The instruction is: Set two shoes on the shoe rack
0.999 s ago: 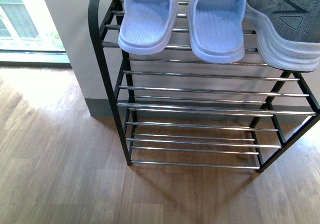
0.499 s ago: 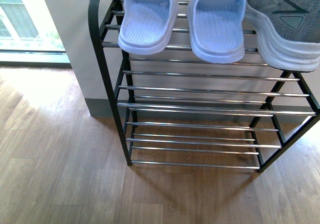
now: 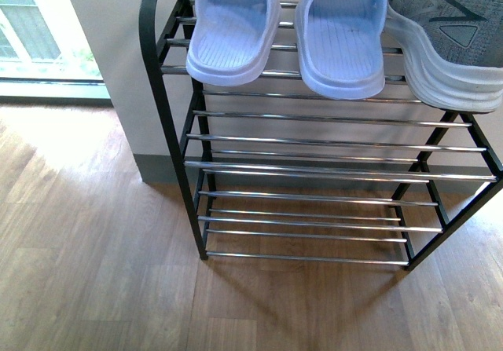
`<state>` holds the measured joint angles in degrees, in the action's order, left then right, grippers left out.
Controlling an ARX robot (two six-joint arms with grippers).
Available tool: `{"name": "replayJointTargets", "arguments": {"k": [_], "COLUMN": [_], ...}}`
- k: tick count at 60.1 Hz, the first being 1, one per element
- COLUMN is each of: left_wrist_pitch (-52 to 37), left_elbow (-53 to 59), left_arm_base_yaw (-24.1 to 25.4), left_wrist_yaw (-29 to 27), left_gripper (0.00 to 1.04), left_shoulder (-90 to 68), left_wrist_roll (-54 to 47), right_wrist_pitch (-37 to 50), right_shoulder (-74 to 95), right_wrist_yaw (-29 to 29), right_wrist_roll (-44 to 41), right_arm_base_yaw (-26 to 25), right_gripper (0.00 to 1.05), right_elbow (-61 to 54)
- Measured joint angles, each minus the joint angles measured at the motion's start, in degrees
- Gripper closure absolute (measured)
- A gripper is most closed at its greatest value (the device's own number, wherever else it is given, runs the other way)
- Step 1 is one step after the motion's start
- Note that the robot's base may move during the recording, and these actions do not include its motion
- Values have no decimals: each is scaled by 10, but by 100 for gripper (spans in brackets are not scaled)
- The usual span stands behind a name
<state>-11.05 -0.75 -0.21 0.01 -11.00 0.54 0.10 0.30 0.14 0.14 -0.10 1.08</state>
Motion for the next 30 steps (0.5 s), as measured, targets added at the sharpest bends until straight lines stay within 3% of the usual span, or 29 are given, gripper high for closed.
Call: {"name": "replayJointTargets", "arguments": {"k": [10,25,30], "left_wrist_pitch": [105,111,111], "left_elbow": [0,0,0], "left_arm_base_yaw": [0,0,0], "left_wrist_yaw": [0,0,0], "left_gripper": [103,103,92], "left_shoulder": [90,101,101], "left_wrist_roll": [0,-1,-1], "right_wrist_pitch": [0,0,0], "right_shoulder": [0,0,0], "right_wrist_yaw": [0,-1,-1], "right_wrist_roll": [0,0,0], "right_arm_base_yaw": [0,0,0], "right_gripper": [9,9,9], "right_elbow": [0,0,0]}}
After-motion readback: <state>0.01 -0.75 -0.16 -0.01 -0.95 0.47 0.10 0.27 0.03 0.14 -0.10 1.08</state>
